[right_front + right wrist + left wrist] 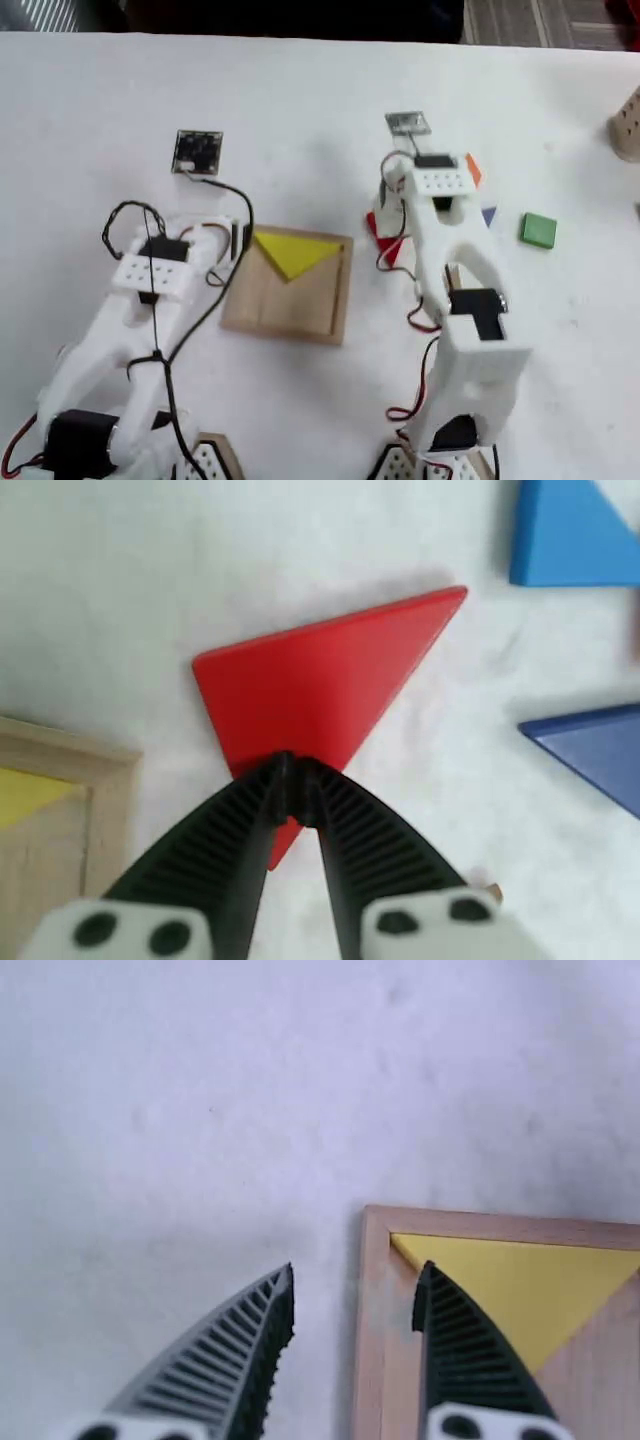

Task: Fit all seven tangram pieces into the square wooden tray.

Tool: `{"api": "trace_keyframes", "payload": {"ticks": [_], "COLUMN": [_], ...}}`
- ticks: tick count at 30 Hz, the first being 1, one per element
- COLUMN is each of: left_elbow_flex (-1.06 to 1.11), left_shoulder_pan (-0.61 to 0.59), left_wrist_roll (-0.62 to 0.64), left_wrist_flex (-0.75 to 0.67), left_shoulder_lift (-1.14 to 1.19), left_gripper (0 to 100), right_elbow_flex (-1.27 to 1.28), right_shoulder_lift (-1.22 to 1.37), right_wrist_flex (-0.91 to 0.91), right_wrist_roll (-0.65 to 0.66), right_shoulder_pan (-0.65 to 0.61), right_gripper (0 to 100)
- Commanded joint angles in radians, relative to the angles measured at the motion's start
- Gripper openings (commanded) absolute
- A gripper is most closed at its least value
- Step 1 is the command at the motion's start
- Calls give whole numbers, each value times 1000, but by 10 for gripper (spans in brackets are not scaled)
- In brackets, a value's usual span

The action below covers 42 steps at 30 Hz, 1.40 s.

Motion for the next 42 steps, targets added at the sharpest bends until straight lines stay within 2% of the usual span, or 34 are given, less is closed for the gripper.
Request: {"api": "trace_keyframes", "payload": {"ticks": [1, 8, 14, 20, 26, 32, 37, 42], "left_elbow_flex": [-37, -35, -20, -20, -29, -43, -150, -407], "left_shoulder_pan": [13, 31, 160, 239, 377, 558, 590, 591], "left_wrist_roll": [-6, -6, -8, -8, -3, 2, 35, 98], "left_wrist_flex": [-17, -12, 44, 46, 40, -74, -129, -48], "left_shoulder_lift": [-7, -7, -7, -7, -7, 5, 166, 426], "left_gripper": [207, 207, 207, 207, 210, 212, 284, 309], "right_elbow_flex": [38, 83, 284, 497, 560, 617, 651, 651], "right_shoulder_lift": [-27, -38, -193, -390, -492, -573, -616, -616], "right_wrist_flex": [-44, 85, 8, -67, -59, -44, -41, -45], "right_wrist_roll": [3, 68, 72, 94, 84, 84, 92, 94], "right_shoulder_pan": [2, 12, 2, 8, 76, 150, 199, 199], "right_gripper": [17, 17, 17, 17, 17, 17, 17, 18]}}
